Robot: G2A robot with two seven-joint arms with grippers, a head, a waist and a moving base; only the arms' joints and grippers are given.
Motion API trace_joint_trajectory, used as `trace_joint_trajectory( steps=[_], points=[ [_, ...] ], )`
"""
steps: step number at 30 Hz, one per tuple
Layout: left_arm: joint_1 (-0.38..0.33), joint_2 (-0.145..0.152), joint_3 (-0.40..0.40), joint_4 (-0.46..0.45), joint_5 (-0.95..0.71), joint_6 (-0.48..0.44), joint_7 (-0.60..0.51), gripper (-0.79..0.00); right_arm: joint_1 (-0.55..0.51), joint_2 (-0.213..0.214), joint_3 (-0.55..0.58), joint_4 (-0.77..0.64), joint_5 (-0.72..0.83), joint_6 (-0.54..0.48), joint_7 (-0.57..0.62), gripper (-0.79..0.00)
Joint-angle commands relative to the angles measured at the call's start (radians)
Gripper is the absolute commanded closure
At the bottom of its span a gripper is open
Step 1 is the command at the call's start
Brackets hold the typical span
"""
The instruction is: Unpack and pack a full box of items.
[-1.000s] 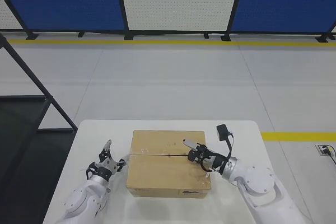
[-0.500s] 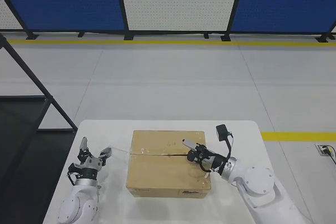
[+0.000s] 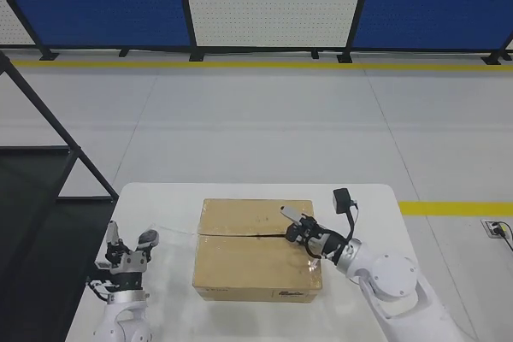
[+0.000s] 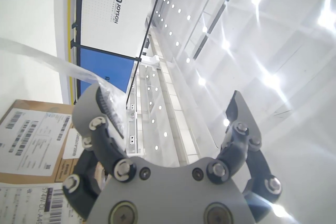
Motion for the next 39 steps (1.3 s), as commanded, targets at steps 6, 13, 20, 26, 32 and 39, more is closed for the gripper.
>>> trace_joint_trajectory(
  steps=[6,13,20,26,32,39],
  points=[
    [0.035,-0.01,-0.012,-0.044,0.051,-0.045,0.034,-0.785,0.022,-0.009,-0.037,0.021,0.007,0.011,-0.015,-0.785],
    [0.062,-0.022,-0.019,-0.073,0.097,-0.085,0.066,-0.785,0.059,-0.025,-0.098,0.056,0.006,0.009,-0.035,-0.785],
    [0.078,-0.031,-0.026,-0.099,0.162,-0.116,0.087,-0.785,0.078,-0.037,-0.138,0.079,0.006,-0.021,-0.042,-0.785],
    [0.075,-0.042,-0.022,-0.126,0.254,-0.133,0.122,-0.785,0.096,-0.046,-0.161,0.106,0.01,-0.028,-0.038,-0.785],
    [0.071,-0.055,-0.011,-0.147,0.342,-0.151,0.171,-0.785,0.1,-0.054,-0.181,0.113,0.014,-0.037,-0.048,-0.785],
    [0.062,-0.072,-0.001,-0.143,0.432,-0.141,0.268,-0.785,0.108,-0.063,-0.196,0.128,0.018,-0.049,-0.048,-0.785]
  ],
)
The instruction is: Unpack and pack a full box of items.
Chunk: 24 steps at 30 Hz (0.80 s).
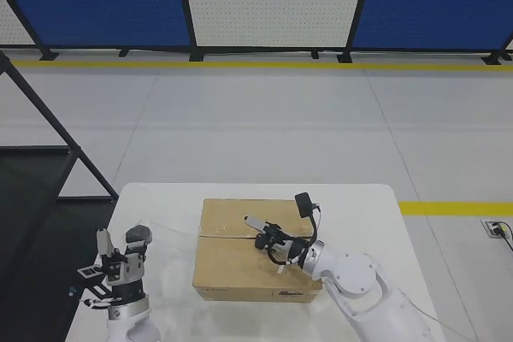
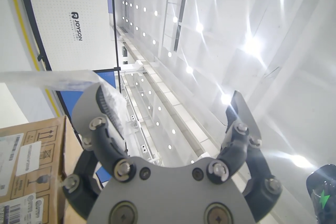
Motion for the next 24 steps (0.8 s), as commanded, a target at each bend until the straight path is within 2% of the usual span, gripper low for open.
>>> trace_joint_trajectory(
  steps=[1,13,24],
  points=[
    [-0.003,-0.005,0.002,0.007,0.015,0.006,0.034,-0.785,0.001,-0.001,0.001,0.002,0.001,-0.006,0.0,-0.785],
    [-0.024,-0.032,0.003,0.003,0.119,0.003,0.146,-0.785,-0.006,-0.009,0.011,0.002,0.008,-0.008,-0.029,-0.785],
    [-0.033,-0.055,0.024,-0.015,0.225,0.003,0.195,-0.785,0.003,-0.017,0.007,0.03,0.014,0.011,-0.019,-0.785]
  ],
)
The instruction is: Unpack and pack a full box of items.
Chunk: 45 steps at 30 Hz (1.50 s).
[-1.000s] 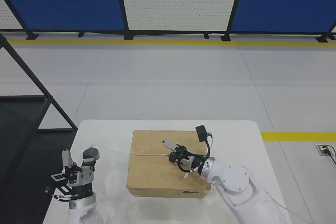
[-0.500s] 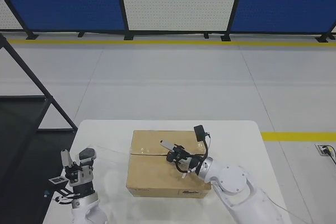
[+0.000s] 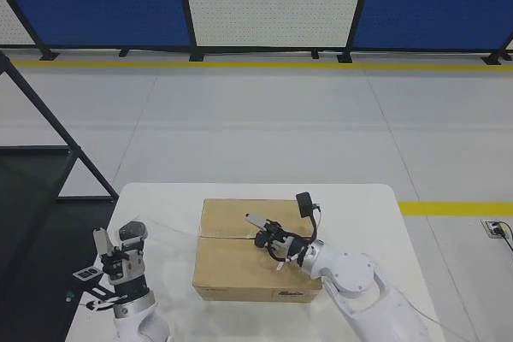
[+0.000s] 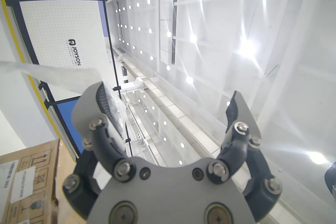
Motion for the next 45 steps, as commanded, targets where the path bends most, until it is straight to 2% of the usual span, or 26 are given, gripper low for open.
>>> trace_joint_trajectory(
  steps=[1,11,25,32,45],
  points=[
    [-0.005,-0.004,0.004,-0.006,0.013,0.006,0.004,-0.785,0.001,-0.001,0.0,0.002,-0.001,0.0,0.001,-0.785],
    [-0.03,-0.023,0.037,-0.033,0.109,0.041,0.011,-0.785,0.0,-0.004,0.008,0.003,-0.005,-0.002,0.018,-0.785],
    [-0.052,-0.045,0.107,-0.051,0.248,0.097,-0.047,-0.785,-0.021,0.003,0.056,-0.021,-0.007,0.014,0.046,-0.785],
    [-0.066,-0.054,0.128,-0.037,0.276,0.127,-0.072,-0.785,-0.011,0.002,0.058,-0.005,-0.006,0.046,0.062,-0.785],
    [-0.11,-0.068,0.169,0.005,0.323,0.192,-0.149,-0.785,-0.025,0.005,0.084,-0.008,0.003,0.039,0.074,-0.785]
  ],
)
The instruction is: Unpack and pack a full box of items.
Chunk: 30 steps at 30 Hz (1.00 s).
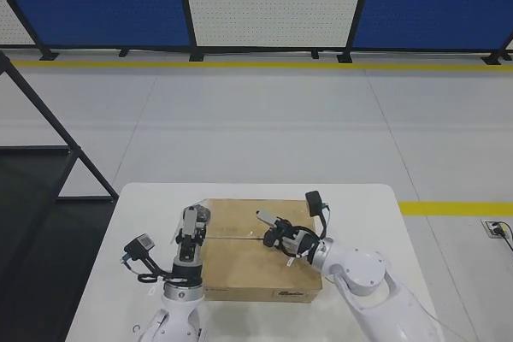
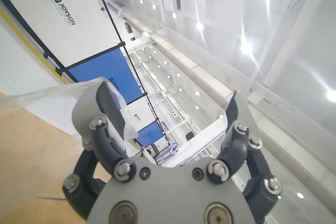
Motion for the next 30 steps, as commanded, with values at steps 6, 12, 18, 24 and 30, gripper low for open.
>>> trace_joint_trajectory(
  steps=[6,12,18,24,30],
  points=[
    [-0.02,-0.008,0.022,0.029,0.035,0.021,-0.025,-0.785,-0.014,0.003,0.015,-0.006,0.005,-0.008,0.012,-0.785],
    [-0.045,-0.015,0.038,0.051,0.048,0.046,-0.046,-0.785,-0.023,0.006,0.023,-0.014,0.004,-0.01,0.033,-0.785],
    [-0.059,-0.02,0.052,0.063,0.059,0.059,-0.079,-0.785,-0.037,0.01,0.036,-0.022,0.002,-0.014,0.042,-0.785],
    [-0.058,-0.025,0.064,0.057,0.074,0.06,-0.1,-0.785,-0.052,0.014,0.05,-0.033,0.004,-0.014,0.043,-0.785],
    [-0.06,-0.029,0.071,0.054,0.087,0.069,-0.12,-0.785,-0.071,0.017,0.07,-0.049,0.011,-0.024,0.02,-0.785]
  ],
)
